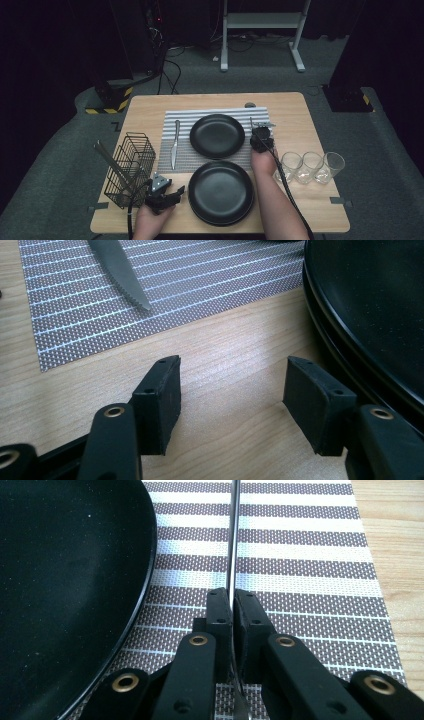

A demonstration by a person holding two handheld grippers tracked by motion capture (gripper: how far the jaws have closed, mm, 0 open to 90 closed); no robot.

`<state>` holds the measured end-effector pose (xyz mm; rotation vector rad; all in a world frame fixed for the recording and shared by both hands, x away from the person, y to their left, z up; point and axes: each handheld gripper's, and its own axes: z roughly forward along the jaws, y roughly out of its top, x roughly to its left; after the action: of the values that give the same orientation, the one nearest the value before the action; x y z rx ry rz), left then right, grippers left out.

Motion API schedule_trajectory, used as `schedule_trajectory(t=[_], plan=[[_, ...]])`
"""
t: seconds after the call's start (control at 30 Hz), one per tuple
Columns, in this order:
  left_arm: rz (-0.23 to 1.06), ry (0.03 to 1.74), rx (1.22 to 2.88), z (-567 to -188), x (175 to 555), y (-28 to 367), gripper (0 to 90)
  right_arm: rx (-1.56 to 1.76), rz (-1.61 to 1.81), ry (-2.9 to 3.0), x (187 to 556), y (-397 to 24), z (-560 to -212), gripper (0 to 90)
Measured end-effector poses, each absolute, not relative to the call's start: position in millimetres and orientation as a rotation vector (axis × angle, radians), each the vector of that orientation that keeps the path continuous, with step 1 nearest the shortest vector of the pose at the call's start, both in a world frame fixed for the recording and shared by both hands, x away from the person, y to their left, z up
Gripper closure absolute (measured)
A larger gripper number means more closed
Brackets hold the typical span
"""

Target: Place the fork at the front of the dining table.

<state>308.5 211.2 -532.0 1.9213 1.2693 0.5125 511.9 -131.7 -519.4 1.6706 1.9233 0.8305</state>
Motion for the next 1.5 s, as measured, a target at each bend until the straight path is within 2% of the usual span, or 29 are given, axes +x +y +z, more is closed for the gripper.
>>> schedule_trajectory(t=[1.0, 1.3, 1.5], plan=[[0.509, 1.263, 1.924, -532.0, 308.0, 211.2, 39.9, 1.647, 0.774, 1.934, 514.2, -124.2, -518.3, 84.5], [0.511, 1.260, 1.929, -531.9, 307.6, 211.3, 39.8, 1.639, 0.773, 1.941, 512.2, -122.1, -517.4, 78.3], [0.511, 1.261, 1.926, -532.0, 307.6, 211.0, 39.9, 1.646, 0.771, 1.947, 510.5, -121.2, -516.5, 79.6]])
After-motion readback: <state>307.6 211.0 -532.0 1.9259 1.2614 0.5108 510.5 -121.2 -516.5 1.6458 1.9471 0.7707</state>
